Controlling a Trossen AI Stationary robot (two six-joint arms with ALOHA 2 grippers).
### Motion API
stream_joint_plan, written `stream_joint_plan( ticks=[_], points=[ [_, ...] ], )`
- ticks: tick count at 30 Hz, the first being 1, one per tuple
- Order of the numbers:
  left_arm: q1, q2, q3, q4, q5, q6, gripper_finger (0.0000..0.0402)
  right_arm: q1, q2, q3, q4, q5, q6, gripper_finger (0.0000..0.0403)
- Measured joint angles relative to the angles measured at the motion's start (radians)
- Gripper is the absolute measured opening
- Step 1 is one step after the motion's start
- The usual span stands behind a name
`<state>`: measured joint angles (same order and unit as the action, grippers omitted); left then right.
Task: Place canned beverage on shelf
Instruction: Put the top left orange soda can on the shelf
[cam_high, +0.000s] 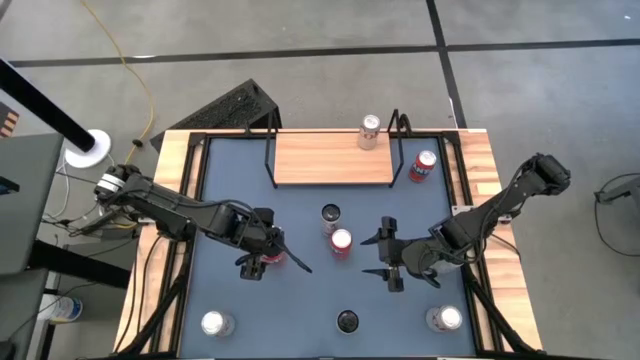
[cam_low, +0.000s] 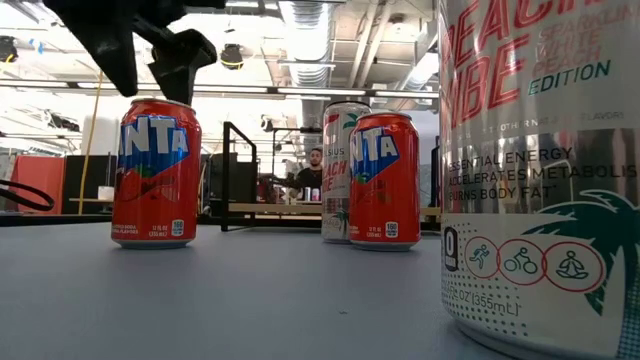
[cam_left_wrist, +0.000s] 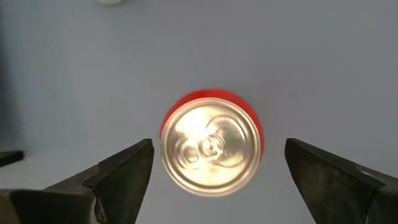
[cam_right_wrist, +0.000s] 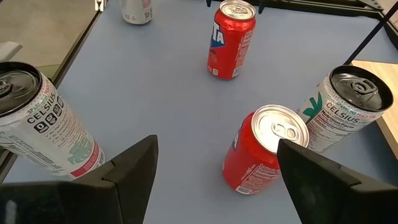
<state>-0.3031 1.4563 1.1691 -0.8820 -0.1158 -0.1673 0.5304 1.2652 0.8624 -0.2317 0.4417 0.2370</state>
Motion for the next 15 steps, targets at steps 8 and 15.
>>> stream_joint_plan(
  ticks=[8,15],
  points=[
    [0.002,-0.001,-0.02,0.024,0.012,-0.01,0.035,0.0,0.0,0.0,0.0,0.0,0.0,0.0317],
    [0.007,-0.001,-0.096,0.075,0.007,-0.018,0.035,0.0,0.0,0.0,0.0,0.0,0.0,0.0317]
  ],
)
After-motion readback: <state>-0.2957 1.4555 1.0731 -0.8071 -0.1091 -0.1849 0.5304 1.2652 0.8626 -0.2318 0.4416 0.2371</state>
